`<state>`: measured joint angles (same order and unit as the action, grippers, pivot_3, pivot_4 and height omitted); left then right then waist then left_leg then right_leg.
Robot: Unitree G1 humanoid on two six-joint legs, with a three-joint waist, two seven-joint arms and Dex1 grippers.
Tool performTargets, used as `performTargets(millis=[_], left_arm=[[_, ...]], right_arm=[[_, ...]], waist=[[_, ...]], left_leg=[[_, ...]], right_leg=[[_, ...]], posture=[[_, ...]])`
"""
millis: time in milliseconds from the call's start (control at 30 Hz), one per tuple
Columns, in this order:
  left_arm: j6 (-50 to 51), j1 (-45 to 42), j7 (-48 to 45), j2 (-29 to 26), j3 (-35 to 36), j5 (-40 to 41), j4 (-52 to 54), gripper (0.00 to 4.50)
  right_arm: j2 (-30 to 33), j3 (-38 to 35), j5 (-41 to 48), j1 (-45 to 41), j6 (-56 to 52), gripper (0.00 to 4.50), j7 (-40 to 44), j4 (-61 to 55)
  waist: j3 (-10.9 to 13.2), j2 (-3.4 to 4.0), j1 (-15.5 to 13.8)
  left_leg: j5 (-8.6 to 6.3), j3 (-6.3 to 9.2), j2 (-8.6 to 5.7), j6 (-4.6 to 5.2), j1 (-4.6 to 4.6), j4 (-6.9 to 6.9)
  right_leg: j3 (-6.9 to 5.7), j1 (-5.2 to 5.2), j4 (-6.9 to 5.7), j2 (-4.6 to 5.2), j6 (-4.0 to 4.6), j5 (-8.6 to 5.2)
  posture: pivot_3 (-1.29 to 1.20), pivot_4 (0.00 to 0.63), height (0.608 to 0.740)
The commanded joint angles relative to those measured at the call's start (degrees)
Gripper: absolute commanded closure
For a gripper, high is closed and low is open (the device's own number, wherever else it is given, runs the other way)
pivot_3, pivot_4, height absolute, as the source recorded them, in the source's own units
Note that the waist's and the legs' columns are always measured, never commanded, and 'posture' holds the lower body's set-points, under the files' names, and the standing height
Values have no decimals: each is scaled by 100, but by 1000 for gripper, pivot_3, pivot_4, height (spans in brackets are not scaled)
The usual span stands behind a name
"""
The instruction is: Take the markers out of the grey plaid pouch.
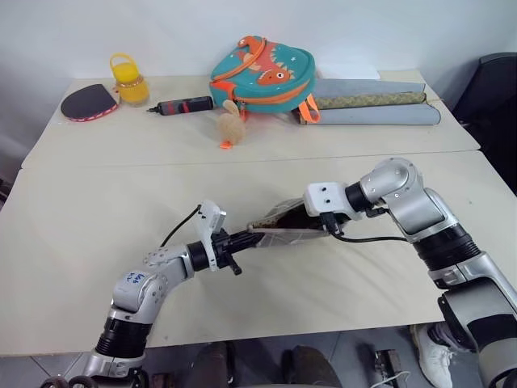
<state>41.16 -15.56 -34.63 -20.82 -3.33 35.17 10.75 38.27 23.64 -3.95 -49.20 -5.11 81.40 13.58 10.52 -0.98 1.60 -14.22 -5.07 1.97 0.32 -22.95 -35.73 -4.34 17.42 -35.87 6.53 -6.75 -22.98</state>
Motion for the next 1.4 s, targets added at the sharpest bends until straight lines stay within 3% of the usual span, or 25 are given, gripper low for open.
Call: performTargets(millis=[33, 267, 567, 700, 767, 1133, 1400], left_arm=[[126, 79, 228, -7, 100, -147, -88, 4500], [126, 64, 222, -46, 46, -218, -109, 4500], [249, 84, 340, 11, 65, -169, -77, 4500], [265, 127, 363, -5, 68, -169, -16, 4500], [261, 139, 378, -13, 88, -172, 4, 4500], [104, -4, 460, -9, 139, -266, 64, 4500], [-82, -573, 627, 4, 228, -433, 166, 4500]], right_arm=[[13, 194, -480, 161, 688, 3040, -376, 114], [-398, 268, -911, -14, 1236, 3040, -1050, 878], [-683, 515, -1161, 20, 1609, 3040, -1054, 1487], [-676, 473, -1079, 83, 1516, 3927, -889, 1392], [-603, 374, -994, 71, 1430, 4045, -796, 1316], [-220, -864, 916, 204, -492, 4045, 57, -643], [-479, -1469, 2197, 107, -1798, 4045, -193, -1488]], waist=[[0, 0, 3], [-1, -1, 18], [-3, -5, 46], [-6, -8, 52], [-6, -8, 51], [1, 2, -4], [2, 1, -15]], left_leg=[[0, -1, 0, 0, 0, 0], [1, -10, 3, -1, 16, -1], [-6, -12, 9, -9, 88, 16], [-8, -11, 12, -12, 90, 17], [-12, -9, 12, -14, 90, 17], [-25, -6, 11, -8, 71, 29], [-27, -1, 6, -4, 62, 31]], right_leg=[[1, 0, 0, 0, 0, 0], [8, -7, -3, -1, 0, 0], [13, -76, 20, -3, 2, -1], [12, -78, 20, -3, 4, -1], [10, -78, 21, -3, 4, -1], [0, -76, 46, -3, 3, -1], [-5, -76, 63, -1, 3, -1]], posture=[[0, 150, 740], [0, 150, 740], [0, 150, 740], [0, 150, 740], [0, 150, 740], [0, 150, 740], [0, 150, 740]])
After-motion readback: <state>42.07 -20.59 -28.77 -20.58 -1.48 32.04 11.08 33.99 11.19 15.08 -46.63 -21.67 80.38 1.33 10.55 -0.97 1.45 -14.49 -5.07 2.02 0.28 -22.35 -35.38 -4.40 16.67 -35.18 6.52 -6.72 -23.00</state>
